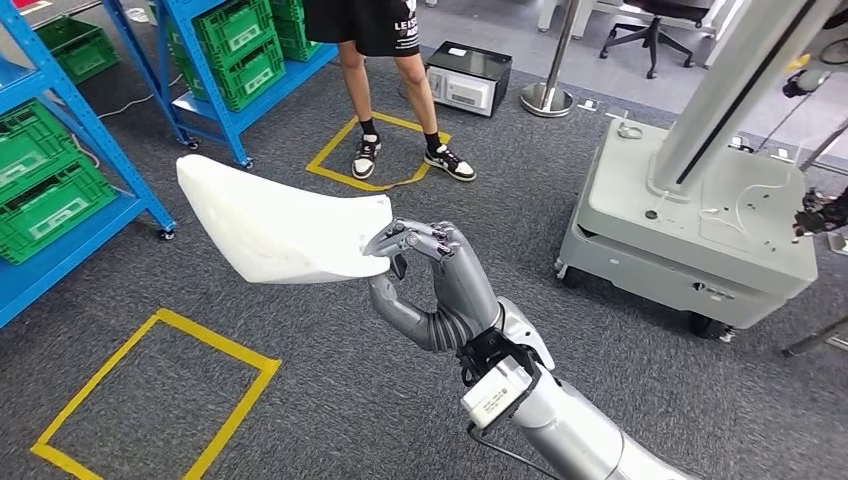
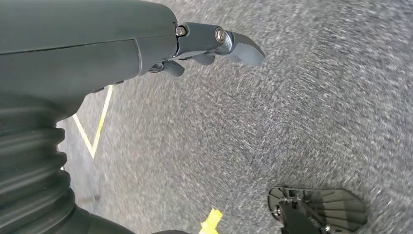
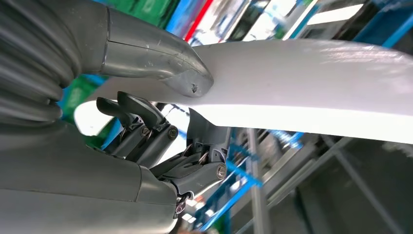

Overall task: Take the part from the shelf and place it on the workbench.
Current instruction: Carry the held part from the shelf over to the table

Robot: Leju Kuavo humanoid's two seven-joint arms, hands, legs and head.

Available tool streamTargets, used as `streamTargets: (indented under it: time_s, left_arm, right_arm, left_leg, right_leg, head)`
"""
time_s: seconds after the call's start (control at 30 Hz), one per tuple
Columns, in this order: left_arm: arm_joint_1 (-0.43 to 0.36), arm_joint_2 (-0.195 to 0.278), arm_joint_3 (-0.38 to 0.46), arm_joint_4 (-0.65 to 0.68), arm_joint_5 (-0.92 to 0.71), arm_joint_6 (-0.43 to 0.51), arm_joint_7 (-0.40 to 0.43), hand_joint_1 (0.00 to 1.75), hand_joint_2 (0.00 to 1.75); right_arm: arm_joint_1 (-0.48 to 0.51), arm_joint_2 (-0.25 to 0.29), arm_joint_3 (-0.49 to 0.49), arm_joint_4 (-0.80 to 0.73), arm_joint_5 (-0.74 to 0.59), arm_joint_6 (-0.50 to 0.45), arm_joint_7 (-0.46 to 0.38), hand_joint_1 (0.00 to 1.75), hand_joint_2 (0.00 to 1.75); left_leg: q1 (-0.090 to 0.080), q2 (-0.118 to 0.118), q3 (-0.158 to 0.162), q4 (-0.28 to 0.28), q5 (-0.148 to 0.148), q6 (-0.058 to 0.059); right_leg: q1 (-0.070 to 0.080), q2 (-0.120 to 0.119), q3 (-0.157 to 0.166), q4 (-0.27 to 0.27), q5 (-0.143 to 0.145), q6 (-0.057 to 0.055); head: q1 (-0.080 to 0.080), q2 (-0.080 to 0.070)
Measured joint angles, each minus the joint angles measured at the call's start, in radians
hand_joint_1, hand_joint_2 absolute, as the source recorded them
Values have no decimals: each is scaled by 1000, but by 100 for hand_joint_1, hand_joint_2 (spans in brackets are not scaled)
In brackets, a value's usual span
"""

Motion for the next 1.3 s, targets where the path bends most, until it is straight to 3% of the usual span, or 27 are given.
streamTargets:
  time_s: [0.03,0.07,0.13,0.17,0.2,0.3,0.37,0.43,0.5,0.53,0.6,0.63,0.67,0.73,0.8,0.87,0.93,1.0,1.03,1.07,1.1,1.17,1.2,1.23,1.3]
  left_arm:
    - [0,0,0,0,-5,-4,-5,0,175]
    - [0,0,0,0,-9,-8,-12,0,175]
    - [-2,0,0,0,-16,-13,-30,0,175]
    - [-2,1,-1,0,-21,-16,-39,0,175]
    - [-2,1,-2,0,-27,-18,-47,0,175]
    - [-4,2,-7,-1,-44,-24,-65,0,175]
    - [-5,3,-8,-2,-47,-29,-73,0,175]
    - [-5,5,-8,-3,-40,-35,-78,0,175]
    - [-4,6,-8,-2,-29,-42,-82,0,175]
    - [-3,7,-8,-2,-25,-44,-83,0,175]
    - [-4,10,-8,-2,-20,-50,-84,0,175]
    - [-5,11,-8,-2,-18,-53,-86,0,175]
    - [-5,13,-8,-2,-17,-57,-88,0,175]
    - [-7,14,-7,-2,-13,-66,-94,0,175]
    - [-11,14,-6,-3,-12,-72,-97,0,175]
    - [-15,15,-6,-4,-12,-75,-97,0,175]
    - [-16,16,-6,-5,-12,-76,-96,0,175]
    - [-16,19,-5,-5,-11,-77,-96,0,175]
    - [-18,20,-5,-5,-11,-79,-96,0,175]
    - [-21,21,-5,-5,-10,-81,-96,0,175]
    - [-24,22,-5,-6,-9,-83,-96,0,175]
    - [-31,24,-5,-7,-6,-85,-94,0,175]
    - [-34,25,-4,-7,-5,-85,-93,0,175]
    - [-36,26,-4,-8,-3,-84,-93,0,175]
    - [-39,27,-4,-10,0,-84,-93,0,175]
  right_arm:
    - [4,-4,0,-7,-3,-7,10,175,175]
    - [8,-10,-2,-16,-5,-13,18,175,175]
    - [19,-18,-11,-33,0,-27,26,175,175]
    - [28,-22,-17,-42,8,-36,26,175,175]
    - [41,-26,-24,-53,20,-47,25,175,175]
    - [90,-38,-48,-92,44,-70,23,175,175]
    - [121,-42,-64,-114,58,-76,26,175,175]
    - [145,-43,-74,-128,83,-77,26,175,175]
    - [168,-43,-78,-134,107,-72,23,175,175]
    - [179,-43,-80,-138,114,-69,20,175,175]
    - [193,-43,-88,-147,117,-58,14,175,175]
    - [196,-43,-92,-151,115,-51,11,175,175]
    - [197,-42,-96,-155,113,-44,10,175,175]
    - [197,-41,-102,-157,112,-30,7,175,175]
    - [199,-40,-112,-157,117,-23,3,175,175]
    - [197,-39,-124,-157,123,-22,-3,175,175]
    - [193,-36,-134,-156,125,-19,-6,175,175]
    - [192,-31,-143,-154,128,-11,-6,175,175]
    - [192,-28,-147,-152,132,-8,-6,175,175]
    - [192,-27,-149,-150,138,-6,-6,175,175]
    - [191,-25,-151,-148,143,-5,-8,175,175]
    - [184,-18,-156,-146,151,-3,-13,175,175]
    - [178,-13,-160,-145,152,-1,-15,175,175]
    - [172,-9,-163,-143,152,3,-16,175,175]
    - [163,-2,-168,-137,153,13,-17,175,175]
  left_leg:
    - [0,13,-1,2,-1,0]
    - [0,25,-1,4,-3,-1]
    - [-3,48,0,10,-9,-7]
    - [-5,56,1,13,-12,-11]
    - [-7,64,3,14,-15,-17]
    - [-7,78,11,11,-20,-33]
    - [-3,35,-2,48,-52,-44]
    - [0,-20,-50,161,-115,-50]
    - [1,-34,-101,269,-152,-53]
    - [1,-36,-107,279,-142,-54]
    - [4,-49,-68,185,-72,-53]
    - [7,-72,-38,118,-43,-51]
    - [9,-95,-14,62,-24,-49]
    - [7,-121,5,20,-22,-40]
    - [4,-100,7,15,-15,-24]
    - [5,-74,8,5,-5,-7]
    - [2,-45,5,2,-1,2]
    - [-2,-14,0,4,-2,5]
    - [-3,1,-1,6,-2,5]
    - [-3,14,-2,7,-3,5]
    - [-3,27,-1,8,-4,4]
    - [-7,47,0,13,-10,-3]
    - [-9,56,2,14,-12,-8]
    - [-11,65,4,14,-15,-14]
    - [-11,82,10,11,-17,-25]
  right_leg:
    - [0,-4,10,-10,11,0]
    - [0,-11,40,-59,36,-1]
    - [5,-48,124,-201,83,-8]
    - [8,-63,151,-250,94,-13]
    - [12,-72,164,-277,97,-19]
    - [13,-47,164,-287,102,-34]
    - [5,-27,169,-297,109,-46]
    - [1,-4,170,-300,113,-52]
    - [0,22,169,-299,114,-54]
    - [0,36,169,-297,114,-54]
    - [-1,65,168,-292,113,-51]
    - [-1,79,168,-289,113,-48]
    - [-2,92,165,-286,113,-42]
    - [-4,116,156,-285,118,-25]
    - [-8,130,147,-289,126,-9]
    - [-5,82,127,-259,108,-1]
    - [-1,17,74,-148,46,3]
    - [-1,0,18,-25,-4,7]
    - [-1,-2,12,-5,-4,7]
    - [-1,-6,27,-27,13,7]
    - [-1,-14,62,-85,41,5]
    - [3,-58,139,-223,86,-4]
    - [6,-74,162,-265,96,-10]
    - [10,-82,170,-283,98,-16]
    - [11,-59,168,-285,102,-28]
  head:
    - [0,0]
    - [0,0]
    - [0,0]
    - [0,0]
    - [0,0]
    - [0,0]
    - [-1,0]
    - [-3,0]
    - [-3,0]
    - [-3,0]
    - [-3,0]
    - [-3,0]
    - [-3,0]
    - [-3,0]
    - [-3,0]
    - [0,0]
    - [3,0]
    - [3,0]
    - [3,0]
    - [4,0]
    - [4,0]
    - [3,0]
    - [3,0]
    - [2,0]
    - [2,0]
